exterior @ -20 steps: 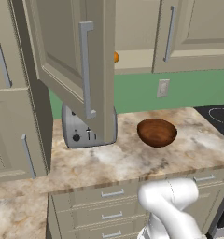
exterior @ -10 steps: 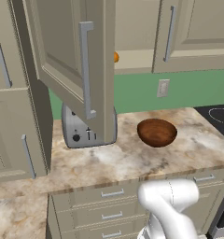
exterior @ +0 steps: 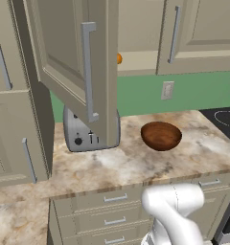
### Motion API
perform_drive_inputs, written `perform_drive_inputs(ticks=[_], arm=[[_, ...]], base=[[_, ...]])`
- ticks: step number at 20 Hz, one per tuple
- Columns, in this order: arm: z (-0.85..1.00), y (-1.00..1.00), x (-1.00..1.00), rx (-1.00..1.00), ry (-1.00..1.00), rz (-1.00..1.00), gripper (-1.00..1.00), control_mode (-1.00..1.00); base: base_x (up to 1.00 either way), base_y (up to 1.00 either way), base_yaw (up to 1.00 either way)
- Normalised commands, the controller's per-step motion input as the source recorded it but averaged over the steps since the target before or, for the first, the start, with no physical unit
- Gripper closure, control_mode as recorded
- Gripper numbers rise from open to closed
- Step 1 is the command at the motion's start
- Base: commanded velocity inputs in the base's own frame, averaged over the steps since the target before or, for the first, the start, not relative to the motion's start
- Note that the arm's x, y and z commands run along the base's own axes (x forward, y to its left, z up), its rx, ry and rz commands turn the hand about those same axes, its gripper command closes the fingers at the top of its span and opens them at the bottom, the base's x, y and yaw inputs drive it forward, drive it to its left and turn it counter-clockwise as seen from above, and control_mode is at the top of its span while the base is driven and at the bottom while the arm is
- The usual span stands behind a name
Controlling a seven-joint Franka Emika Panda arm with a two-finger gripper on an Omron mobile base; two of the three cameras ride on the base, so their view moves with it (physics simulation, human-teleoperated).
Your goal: Open the cabinet. Pick the orange and kiwi from the cabinet and place them into the bowl. Then close the cabinet.
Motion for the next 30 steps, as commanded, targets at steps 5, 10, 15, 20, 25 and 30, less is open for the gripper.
perform_drive_inputs(ticks=[5, 10, 15, 20, 25, 30], arm=[[-0.08, 0.0, 0.52, 0.0, 0.12, 0.0, -1.0, -1.0], [-0.08, 0.0, 0.61, 0.0, 0.06, 0.0, -1.0, -1.0], [-0.13, 0.0, 0.67, 0.0, 0.02, -0.01, -1.0, -1.0], [-0.19, -0.1, 0.5, 0.0, 0.01, -0.07, -1.0, -1.0], [-0.08, -0.02, 0.62, 0.0, 0.02, -0.05, -1.0, -1.0], [-0.01, -0.13, 0.59, 0.0, 0.03, -0.01, -1.0, -1.0]], base=[[0.0, 0.0, 0.0], [0.0, 0.0, 0.0], [0.0, 0.0, 0.0], [0.0, 0.0, 0.0], [0.0, 0.0, 0.0], [0.0, 0.0, 0.0]])
